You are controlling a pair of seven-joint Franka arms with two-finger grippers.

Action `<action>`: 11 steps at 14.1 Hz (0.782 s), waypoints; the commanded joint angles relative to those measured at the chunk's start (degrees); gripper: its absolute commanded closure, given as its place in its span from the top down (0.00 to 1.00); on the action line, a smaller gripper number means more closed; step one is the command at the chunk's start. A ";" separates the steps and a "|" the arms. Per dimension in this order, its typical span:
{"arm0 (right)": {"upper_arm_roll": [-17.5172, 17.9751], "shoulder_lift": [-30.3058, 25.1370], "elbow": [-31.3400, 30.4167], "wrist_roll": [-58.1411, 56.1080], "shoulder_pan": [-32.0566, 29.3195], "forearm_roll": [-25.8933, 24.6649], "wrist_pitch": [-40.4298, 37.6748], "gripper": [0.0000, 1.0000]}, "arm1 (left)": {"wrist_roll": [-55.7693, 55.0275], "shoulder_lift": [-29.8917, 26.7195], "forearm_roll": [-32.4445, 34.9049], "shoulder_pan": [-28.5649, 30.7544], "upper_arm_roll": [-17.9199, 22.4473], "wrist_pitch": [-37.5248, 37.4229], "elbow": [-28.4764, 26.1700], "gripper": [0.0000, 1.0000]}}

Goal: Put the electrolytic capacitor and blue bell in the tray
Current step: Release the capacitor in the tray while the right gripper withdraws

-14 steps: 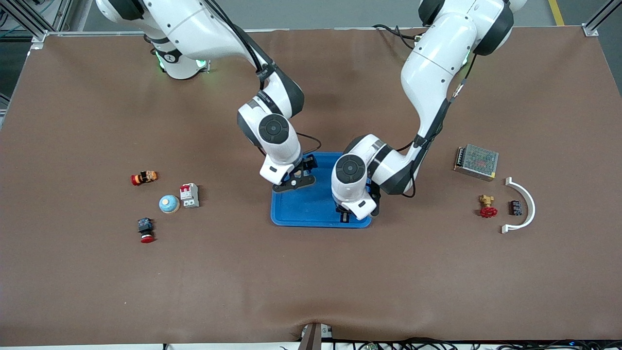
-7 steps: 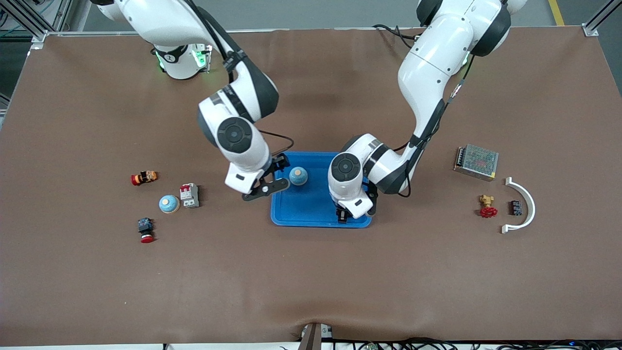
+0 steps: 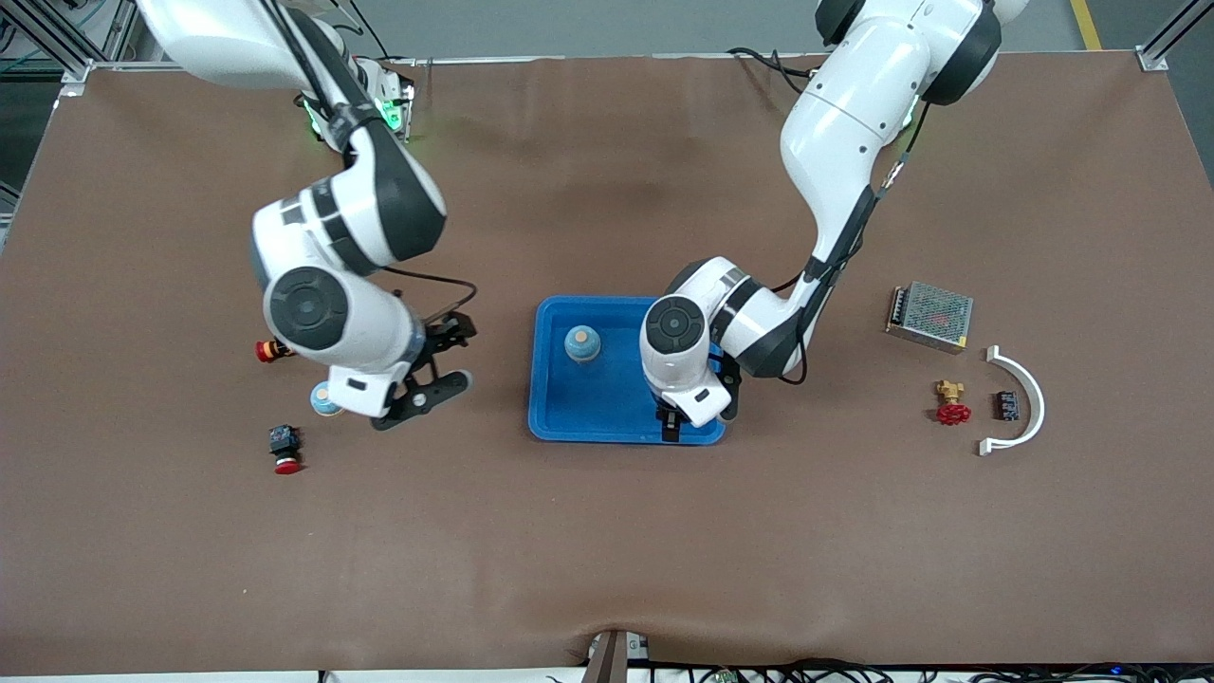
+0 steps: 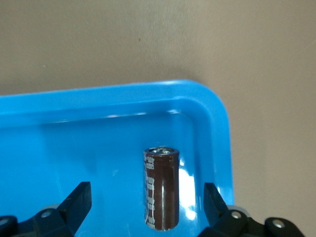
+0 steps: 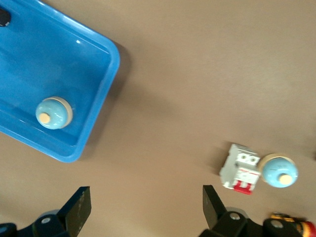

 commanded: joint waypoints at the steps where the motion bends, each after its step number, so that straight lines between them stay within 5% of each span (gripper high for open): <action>1: 0.67 -0.74 0.12 -5.60 -3.45 -0.39 -0.98 1.00 | 1.75 -2.47 0.69 0.08 0.24 -4.03 -0.29 1.00; 11: 0.50 -0.75 -2.51 -23.10 -13.74 -1.79 -1.25 1.00 | 23.27 -7.92 0.25 8.42 -0.29 -6.77 -0.64 1.00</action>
